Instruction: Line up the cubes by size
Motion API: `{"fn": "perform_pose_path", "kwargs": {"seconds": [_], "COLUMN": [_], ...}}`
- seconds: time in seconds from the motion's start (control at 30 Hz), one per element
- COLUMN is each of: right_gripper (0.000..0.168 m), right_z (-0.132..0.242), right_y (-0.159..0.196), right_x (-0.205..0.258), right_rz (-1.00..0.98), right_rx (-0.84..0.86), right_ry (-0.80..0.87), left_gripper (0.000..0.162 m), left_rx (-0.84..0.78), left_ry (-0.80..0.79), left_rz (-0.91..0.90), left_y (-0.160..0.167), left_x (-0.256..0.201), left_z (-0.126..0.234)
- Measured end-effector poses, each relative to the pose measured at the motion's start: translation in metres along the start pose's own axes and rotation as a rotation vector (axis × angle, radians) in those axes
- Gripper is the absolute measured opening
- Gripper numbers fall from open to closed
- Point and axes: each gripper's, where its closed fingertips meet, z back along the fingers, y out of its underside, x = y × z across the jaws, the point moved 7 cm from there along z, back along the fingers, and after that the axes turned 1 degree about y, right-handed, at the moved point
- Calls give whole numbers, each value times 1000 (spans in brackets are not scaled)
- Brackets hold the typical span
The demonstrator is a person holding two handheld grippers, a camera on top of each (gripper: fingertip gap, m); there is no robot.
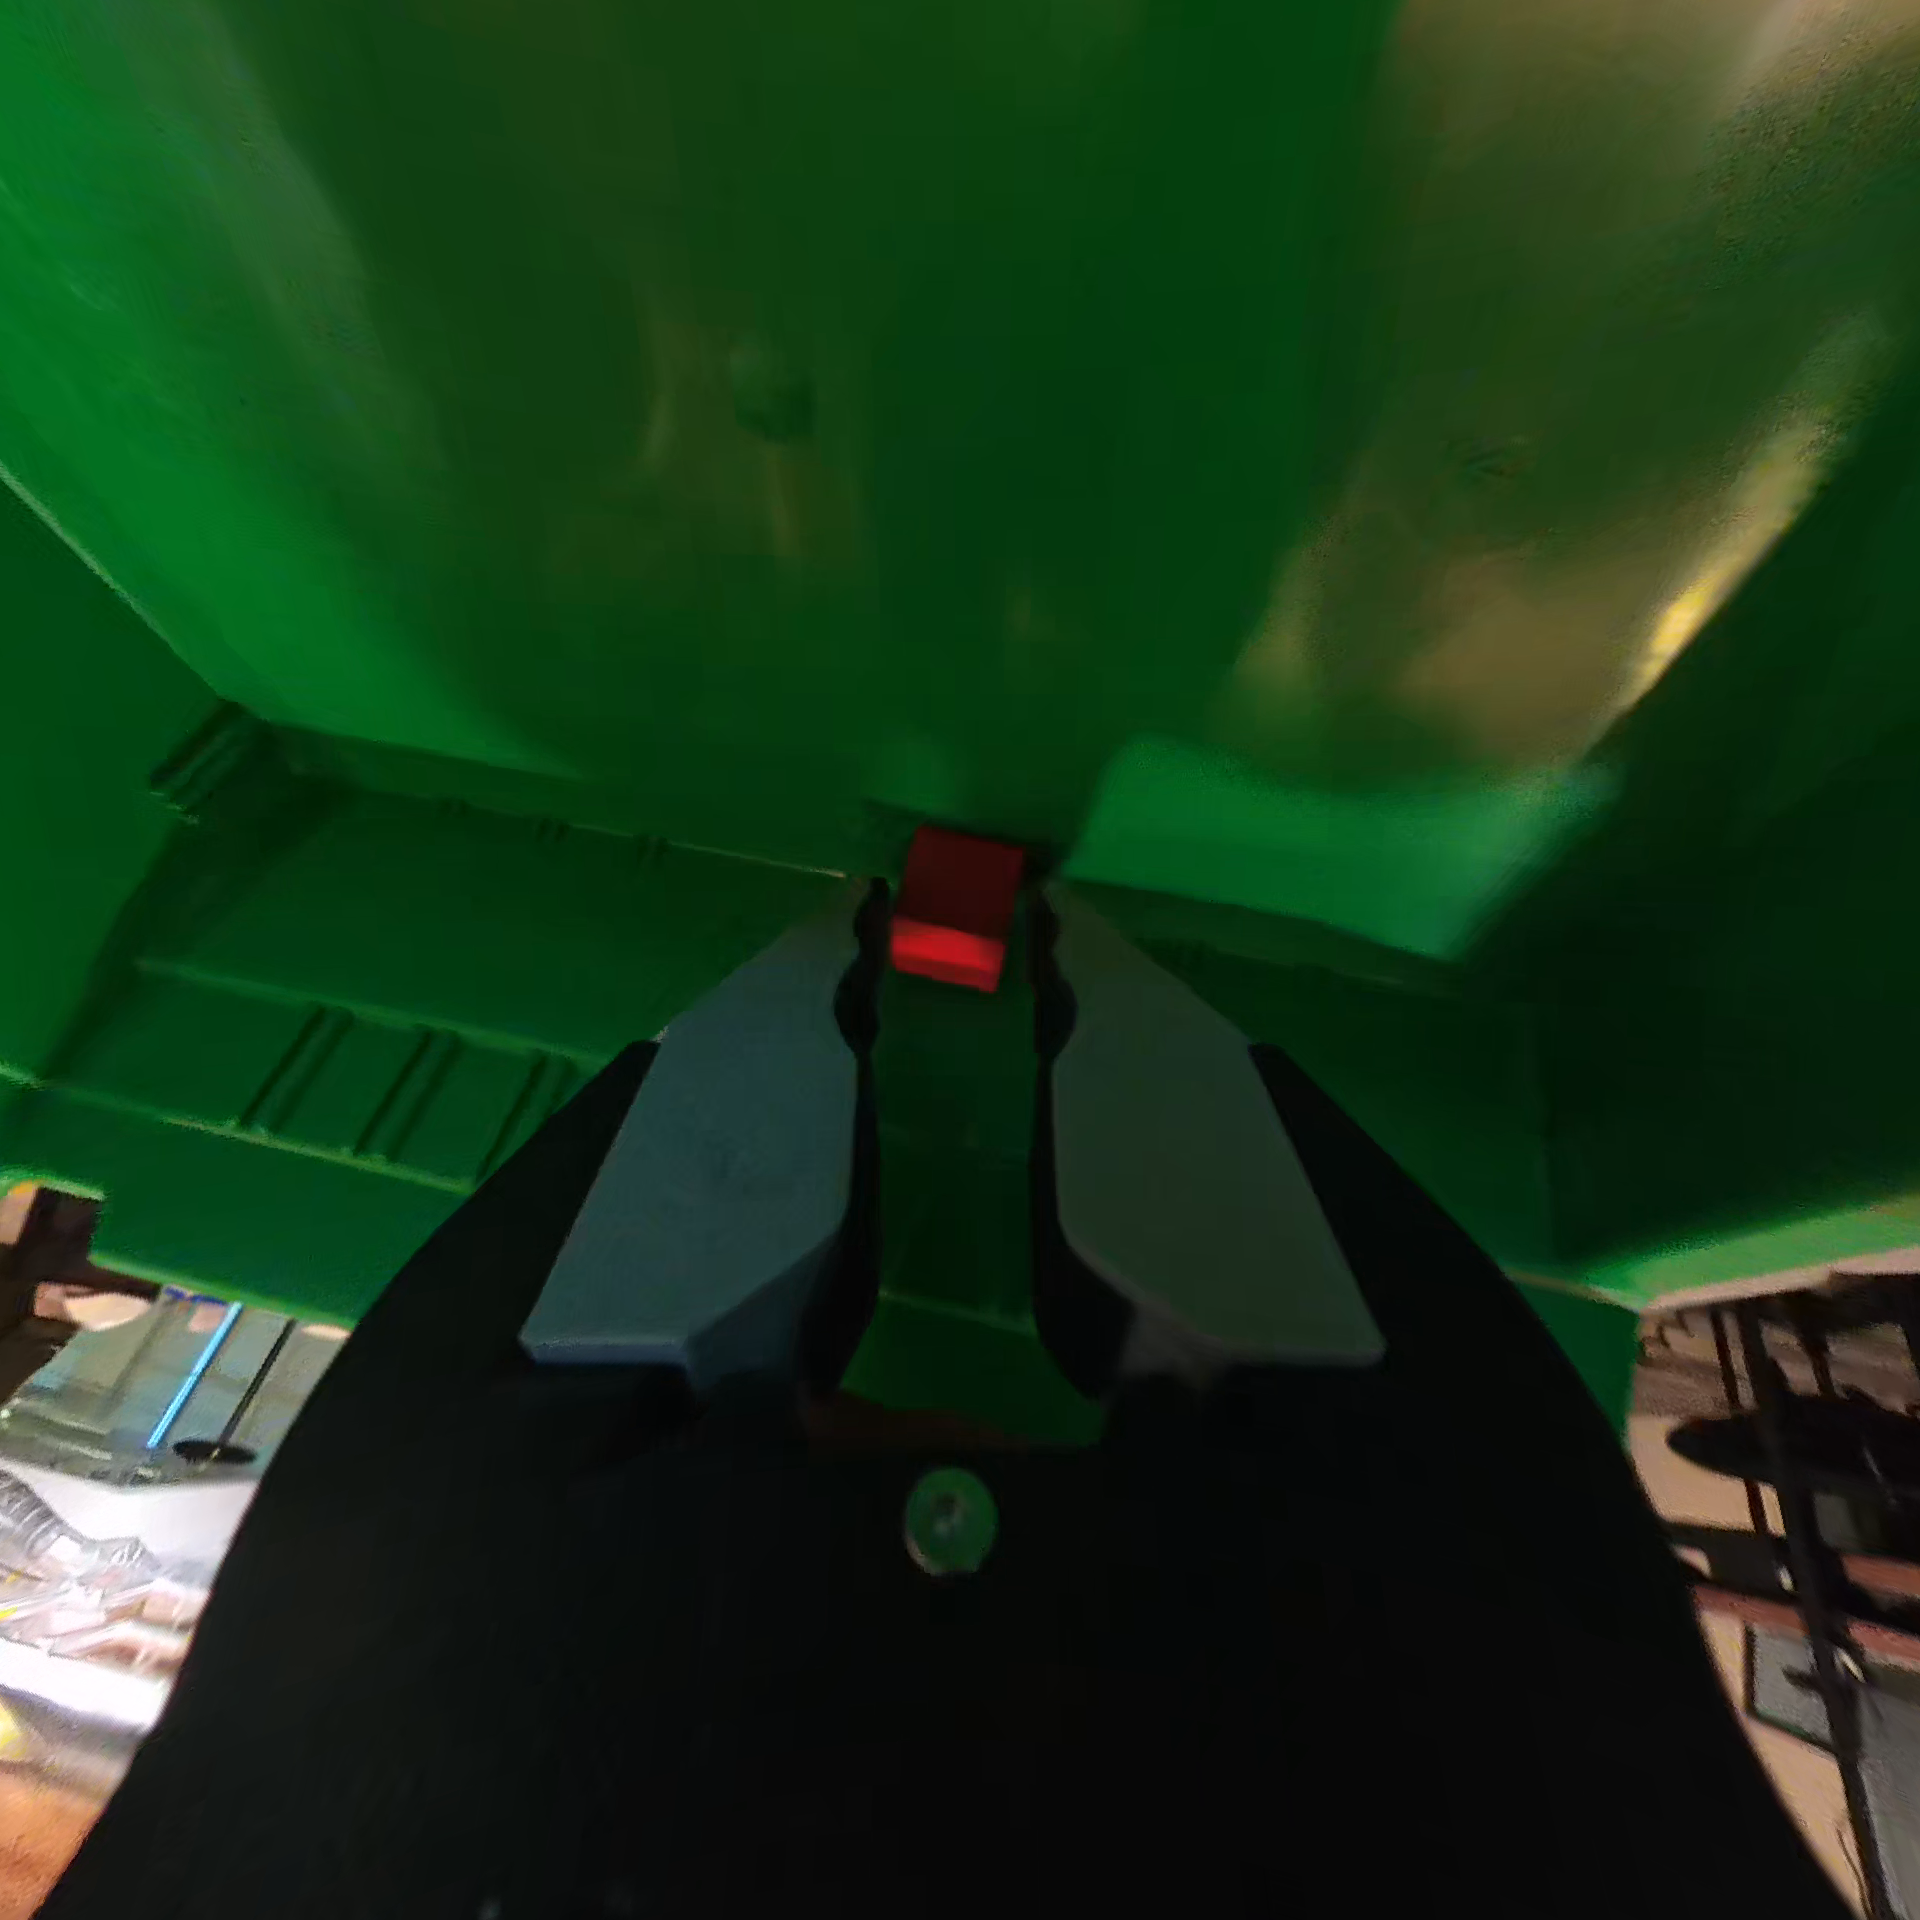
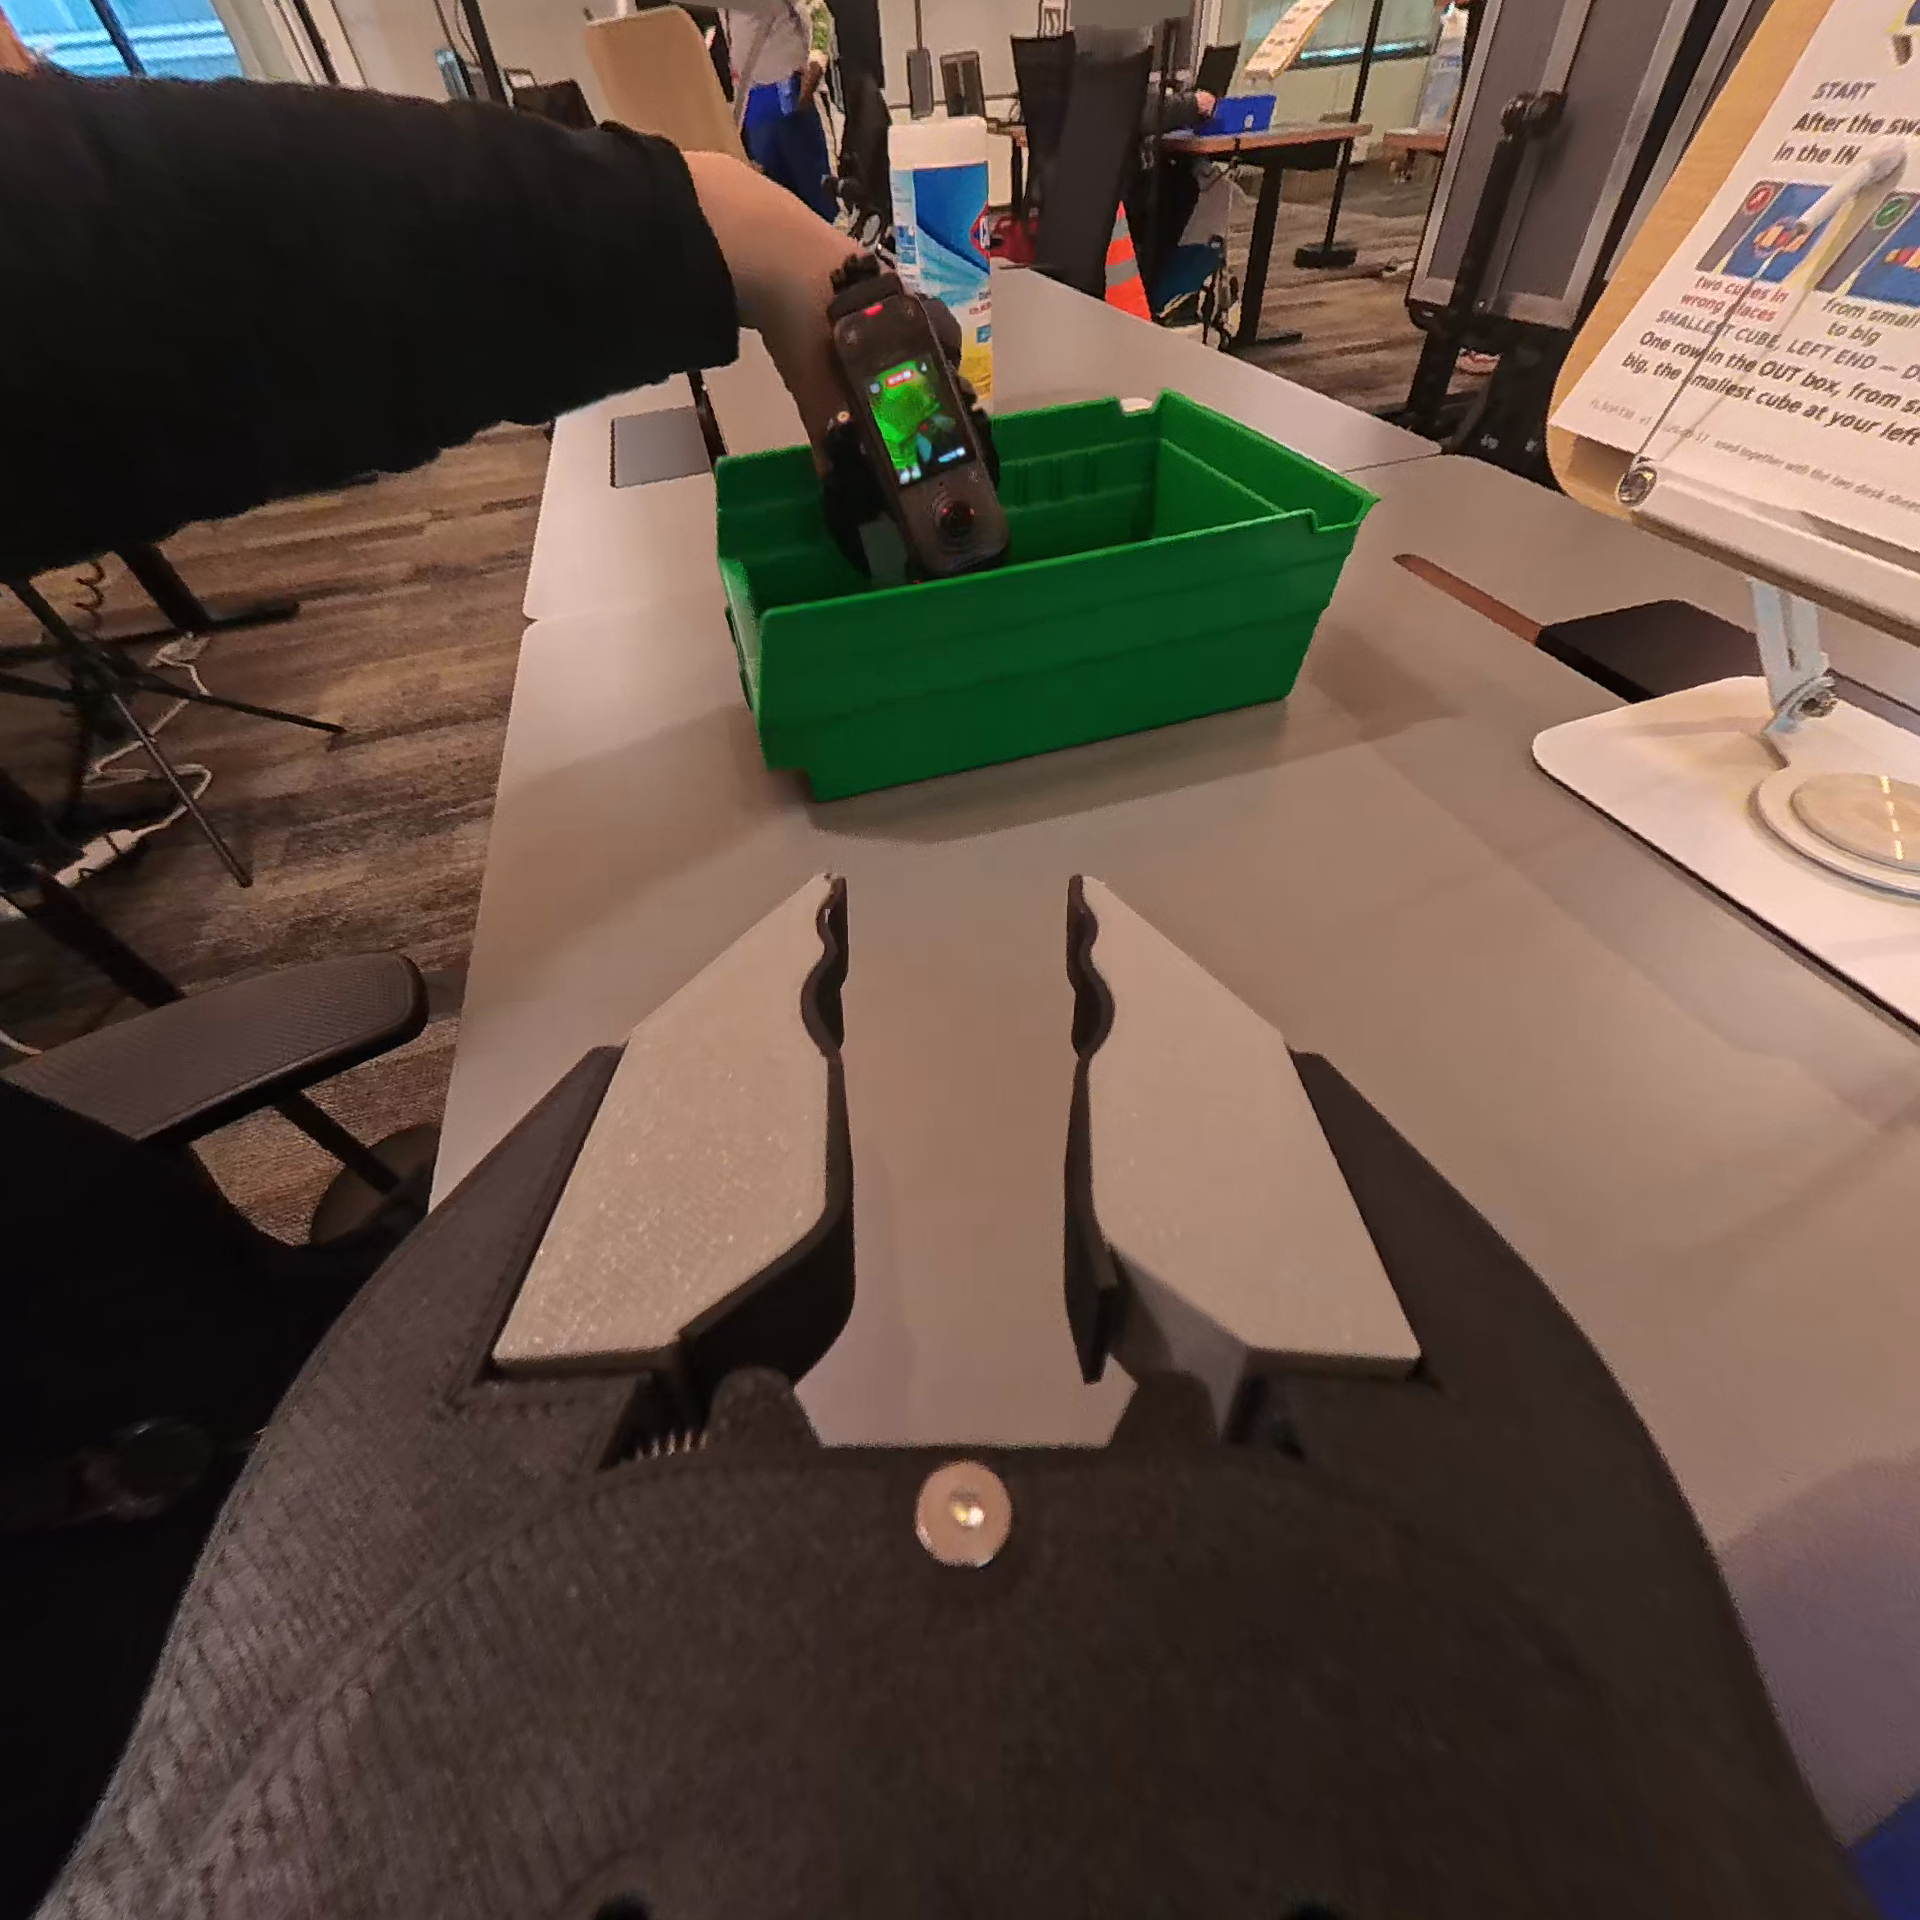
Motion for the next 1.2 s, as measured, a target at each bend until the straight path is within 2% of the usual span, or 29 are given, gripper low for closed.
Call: {"fn": "perform_pose_path", "kwargs": {"seconds": [0.13, 0.23, 0.33, 0.43, 0.53, 0.6, 0.67, 0.7, 0.87, 0.93, 1.0, 1.07, 1.2], "right_gripper": [39, 39, 39, 40, 42, 43, 33, 35, 48, 49, 42, 22, 19], "right_z": [0, -1, -4, -6, -9, -18, -28, -34, -53, -59, -68, -72, -77], "right_y": [1, 4, 7, 3, -9, -15, -20, -22, -34, -34, -31, -32, -27], "right_x": [0, -1, 0, 4, 24, 32, 38, 41, 52, 52, 52, 53, 49], "right_rz": [7, -10, -56, -102, -157, -201, -216, -234, -399, -398, -397, -430, -437], "right_rx": [-3, 9, 6, -32, -115, -127, -130, -133, -139, -132, -102, -111, -105], "right_ry": [3, -4, -50, -110, -243, -265, -282, -292, -442, -419, -391, -435, -400], "left_gripper": [21, 19, 20, 20, 20, 19, 19, 19, 19, 19, 19, 19, 19], "left_rx": [47, -51, -285, -656, -989, -1134, -1274, -1319, -1347, -1341, -1342, -1315, -1286], "left_ry": [-27, -87, -206, -411, -578, -672, -702, -717, -787, -776, -765, -772, -745], "left_rz": [-11, 8, 68, 138, 111, 53, 1, -21, -97, -109, -109, -106, -73], "left_y": [4, 1, -8, -21, -47, -68, -89, -98, -127, -133, -136, -138, -140], "left_x": [0, -2, -3, -15, -55, -87, -116, -126, -146, -147, -144, -140, -137], "left_z": [-4, 8, 47, 111, 173, 203, 225, 234, 256, 258, 258, 255, 245]}}
